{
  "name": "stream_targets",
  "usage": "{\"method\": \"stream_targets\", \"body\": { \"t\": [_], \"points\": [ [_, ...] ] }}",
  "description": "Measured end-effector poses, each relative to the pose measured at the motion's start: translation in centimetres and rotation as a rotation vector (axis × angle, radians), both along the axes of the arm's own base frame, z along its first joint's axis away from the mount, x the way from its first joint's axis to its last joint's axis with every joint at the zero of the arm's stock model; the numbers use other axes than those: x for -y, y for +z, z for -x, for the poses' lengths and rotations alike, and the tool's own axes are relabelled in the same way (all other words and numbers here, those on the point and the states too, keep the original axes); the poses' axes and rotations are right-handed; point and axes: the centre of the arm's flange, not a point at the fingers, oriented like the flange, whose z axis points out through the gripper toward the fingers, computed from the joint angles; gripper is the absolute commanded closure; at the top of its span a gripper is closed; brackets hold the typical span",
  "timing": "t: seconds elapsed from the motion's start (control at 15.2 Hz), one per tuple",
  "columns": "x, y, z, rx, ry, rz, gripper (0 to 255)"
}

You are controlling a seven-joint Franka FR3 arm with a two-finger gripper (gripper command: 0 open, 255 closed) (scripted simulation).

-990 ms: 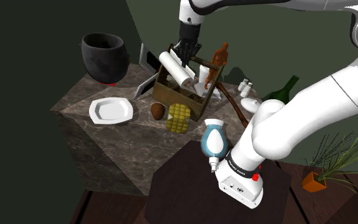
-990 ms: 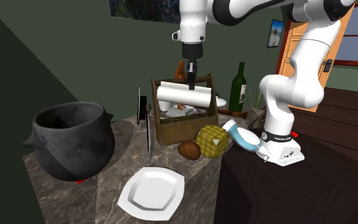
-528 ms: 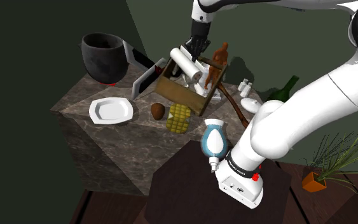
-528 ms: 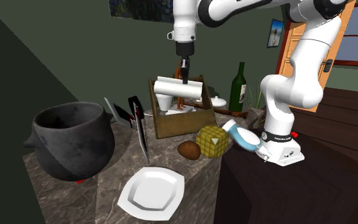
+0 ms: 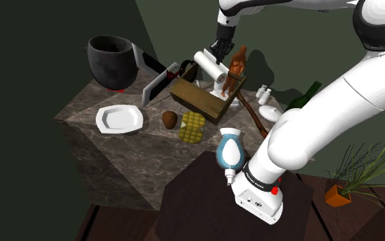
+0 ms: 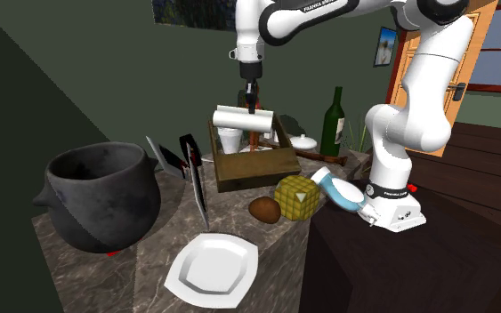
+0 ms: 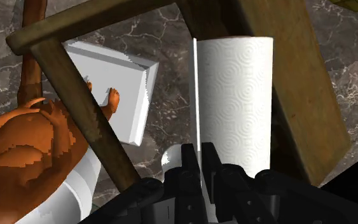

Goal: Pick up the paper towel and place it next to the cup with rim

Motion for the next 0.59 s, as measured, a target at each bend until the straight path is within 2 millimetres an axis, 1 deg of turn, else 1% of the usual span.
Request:
{"method": "stream_targets", "body": {
  "t": [0.2, 0.59],
  "points": [
    [0.5, -1.3, -0.1, 0.000, 0.001, 0.001, 255],
    [0.4, -4.5, -0.1, 0.000, 0.002, 0.001, 255]
  ]
}}
